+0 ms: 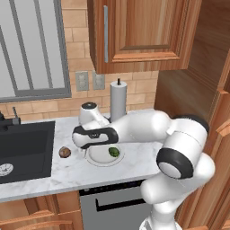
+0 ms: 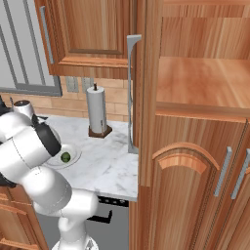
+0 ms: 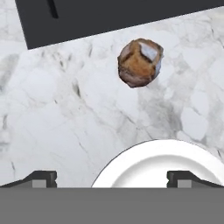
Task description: Pick the avocado and bread from the counter and place them on the plate. Then pick the jam from the cabinet and place it next to the plate. Lastly close the cabinet door.
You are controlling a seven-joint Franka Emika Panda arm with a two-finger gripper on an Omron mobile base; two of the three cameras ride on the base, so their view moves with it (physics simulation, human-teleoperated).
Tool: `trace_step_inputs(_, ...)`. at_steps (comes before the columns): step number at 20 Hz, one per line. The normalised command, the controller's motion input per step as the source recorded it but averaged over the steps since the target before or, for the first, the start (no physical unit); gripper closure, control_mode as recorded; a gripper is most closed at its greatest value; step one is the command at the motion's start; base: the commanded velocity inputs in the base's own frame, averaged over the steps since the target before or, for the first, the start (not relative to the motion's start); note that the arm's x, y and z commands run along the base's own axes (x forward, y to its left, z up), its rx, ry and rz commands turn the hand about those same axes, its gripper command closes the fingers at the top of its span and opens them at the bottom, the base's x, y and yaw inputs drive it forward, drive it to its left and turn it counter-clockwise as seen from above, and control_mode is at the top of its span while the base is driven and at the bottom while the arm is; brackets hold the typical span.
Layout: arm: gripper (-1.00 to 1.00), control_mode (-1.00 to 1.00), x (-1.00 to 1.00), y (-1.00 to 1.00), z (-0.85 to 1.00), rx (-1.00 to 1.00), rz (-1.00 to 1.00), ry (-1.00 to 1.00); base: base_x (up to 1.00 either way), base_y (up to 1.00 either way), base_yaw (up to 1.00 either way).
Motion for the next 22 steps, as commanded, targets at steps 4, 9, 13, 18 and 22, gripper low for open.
trace_step_inputs(4, -1.0, -1.0, 0.14, 0.27, 0.0, 0.0, 0.02, 0.0, 0.0, 0.0, 0.0)
trace_step_inputs(9, -1.0, -1.0, 0.19, 0.24, 0.0, 0.0, 0.0, 0.0, 0.0, 0.0, 0.0)
trace_step_inputs(13, -1.0, -1.0, 0.19, 0.23, 0.0, 0.0, 0.0, 0.0, 0.0, 0.0, 0.0)
trace_step_inputs(18, -1.0, -1.0, 0.11, 0.26, 0.0, 0.01, 0.0, 0.0, 0.0, 0.0, 0.0)
trace_step_inputs(22, -1.0, -1.0, 0.04, 0.28, 0.0, 0.01, 0.0, 0.0, 0.0, 0.0, 0.0)
